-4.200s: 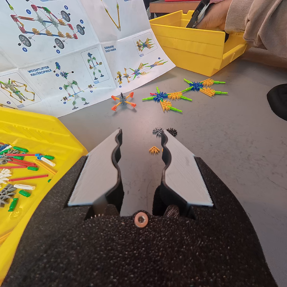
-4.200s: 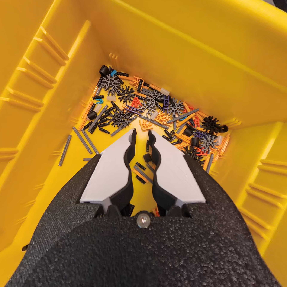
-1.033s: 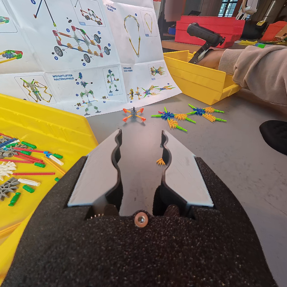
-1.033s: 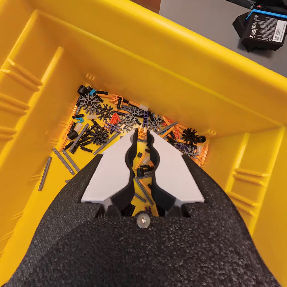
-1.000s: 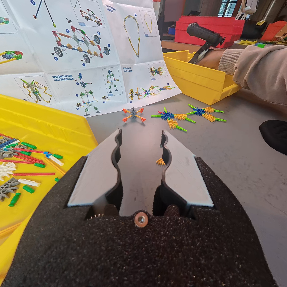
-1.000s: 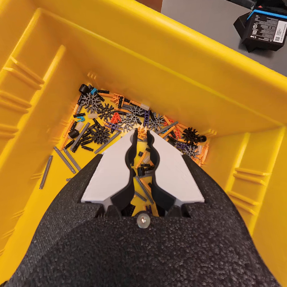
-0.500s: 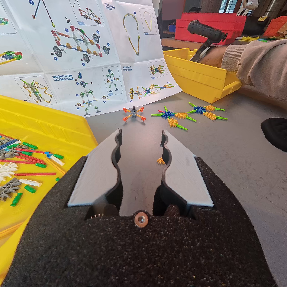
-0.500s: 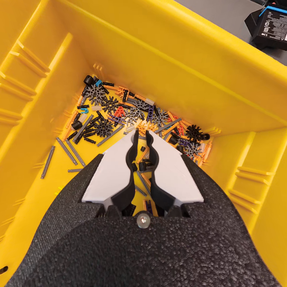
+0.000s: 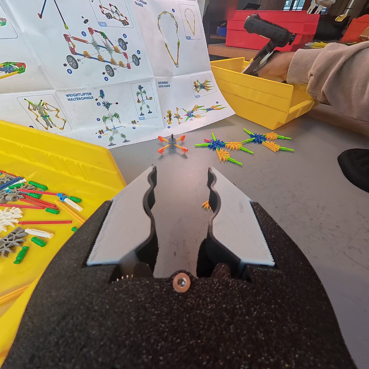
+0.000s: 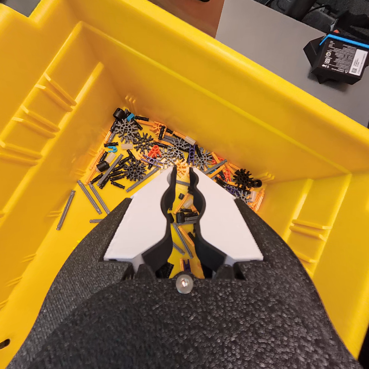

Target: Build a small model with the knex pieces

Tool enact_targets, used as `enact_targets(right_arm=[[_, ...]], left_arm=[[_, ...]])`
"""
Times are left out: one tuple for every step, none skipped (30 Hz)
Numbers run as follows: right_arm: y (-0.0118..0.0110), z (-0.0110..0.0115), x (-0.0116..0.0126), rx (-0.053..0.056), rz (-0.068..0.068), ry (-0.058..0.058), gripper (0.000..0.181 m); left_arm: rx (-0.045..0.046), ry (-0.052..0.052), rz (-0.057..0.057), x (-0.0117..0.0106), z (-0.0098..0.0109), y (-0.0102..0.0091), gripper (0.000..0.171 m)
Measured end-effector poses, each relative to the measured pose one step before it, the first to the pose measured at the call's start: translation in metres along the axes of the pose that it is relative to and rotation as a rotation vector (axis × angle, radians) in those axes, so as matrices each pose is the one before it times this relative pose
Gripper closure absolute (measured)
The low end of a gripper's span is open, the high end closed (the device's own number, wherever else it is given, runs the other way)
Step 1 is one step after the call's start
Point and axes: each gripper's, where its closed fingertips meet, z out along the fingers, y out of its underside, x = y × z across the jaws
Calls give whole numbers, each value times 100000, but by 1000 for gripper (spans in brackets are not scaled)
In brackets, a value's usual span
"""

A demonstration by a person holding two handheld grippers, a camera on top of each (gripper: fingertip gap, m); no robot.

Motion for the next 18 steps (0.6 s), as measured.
enact_targets(right_arm=[[155,262,11,-647,-960,128,171],[212,245,82,-965,-1299,867,171],[241,249,156,-1097,-1209,1386,170],[-104,137,-12,1212,-347,227,171],[-56,82,-281,504,473,-1648,171],[189,135,-306,-1018,-267,-1369,170],[-32,-19,-70,317,-2248,530,171],[67,-56,-76,-694,-2767,334,171],[87,-93,-218,-1006,-1762,-1076,172],[179,-66,-516,-1644,-683,-3514,178],[84,-21,-216,-968,1043,-1888,179],[12,6,25,-596,259,-509,179],[-14,35,7,-250,237,-381,179],[-14,30,-9,-183,157,-342,179],[-3,20,-14,-111,237,-266,179],[11,1,-13,-15,553,-391,180],[3,-21,-7,184,594,-456,180],[10,-27,19,267,490,-318,180]], left_arm=[[30,-87,157,-8,-34,-37,120],[217,-159,294,7,-50,-76,120],[234,-151,325,5,-47,-69,120],[137,-72,237,8,-26,-62,120],[43,12,143,14,-18,-22,120],[-80,101,62,18,8,19,120],[-181,150,6,25,34,46,120],[-252,102,-22,-2,38,64,120],[-330,163,-94,0,45,92,120],[-427,236,-222,6,58,111,120],[-425,238,-259,9,56,100,120],[-280,218,-144,23,36,67,120],[-73,163,57,47,9,7,120],[-10,81,261,44,-7,-16,120],[-32,-47,414,25,-5,-4,120],[-11,-176,423,10,-28,-22,120],[28,-163,316,-12,-18,-20,120],[33,-80,116,-6,-20,-20,120]])
